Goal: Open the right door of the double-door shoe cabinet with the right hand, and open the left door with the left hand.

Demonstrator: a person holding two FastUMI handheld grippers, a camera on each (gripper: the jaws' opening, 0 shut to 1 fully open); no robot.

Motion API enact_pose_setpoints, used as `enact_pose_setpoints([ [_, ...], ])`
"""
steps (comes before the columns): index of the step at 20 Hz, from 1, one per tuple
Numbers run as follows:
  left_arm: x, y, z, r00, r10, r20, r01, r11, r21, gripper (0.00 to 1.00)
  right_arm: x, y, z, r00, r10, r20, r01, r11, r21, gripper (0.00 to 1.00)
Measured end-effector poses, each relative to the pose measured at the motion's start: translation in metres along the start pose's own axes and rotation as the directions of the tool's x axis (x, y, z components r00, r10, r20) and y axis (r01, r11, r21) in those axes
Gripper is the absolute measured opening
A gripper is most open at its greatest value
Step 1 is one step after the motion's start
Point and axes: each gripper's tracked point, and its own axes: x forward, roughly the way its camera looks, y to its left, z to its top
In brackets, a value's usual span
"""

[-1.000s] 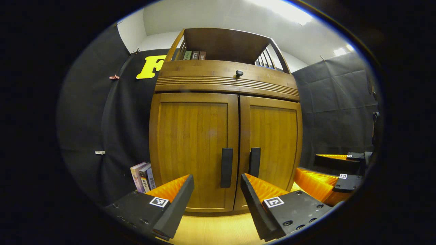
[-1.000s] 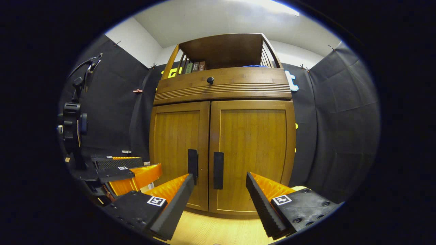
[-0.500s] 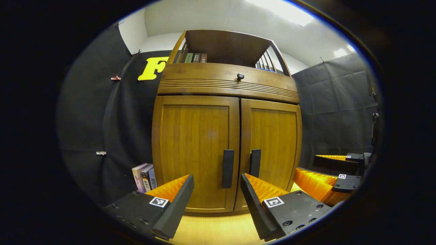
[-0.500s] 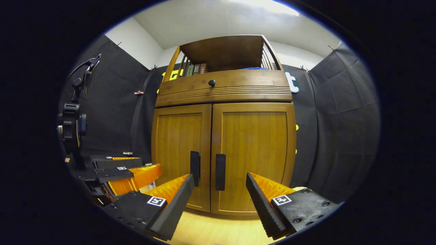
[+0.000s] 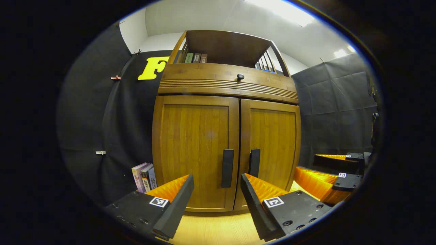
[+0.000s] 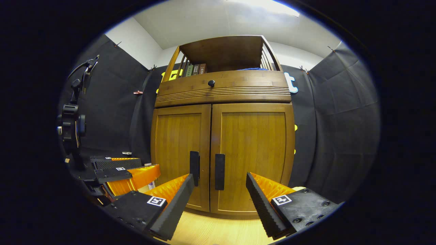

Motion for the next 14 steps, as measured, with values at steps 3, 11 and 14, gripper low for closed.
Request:
enact_pose_setpoints([
  [3, 0.002, 0.000, -0.002, 1.000, -0.003, -0.001, 0.003, 1.000, 0.010, 0.82, 0.004, 0.001, -0.001, 1.000, -0.003, 0.003, 0.003, 1.000, -0.003, 0.97],
  [11, 0.007, 0.004, -0.007, 1.000, -0.014, -0.007, 0.014, 1.000, 0.004, 0.86, 0.037, 0.007, -0.012, 1.000, -0.009, -0.012, 0.009, 1.000, -0.019, 0.97],
  [14, 0.004, 0.011, -0.007, 1.000, -0.012, -0.004, 0.012, 1.000, 0.006, 0.86, 0.058, 0.014, -0.018, 1.000, -0.002, -0.021, 0.002, 1.000, -0.014, 0.98],
])
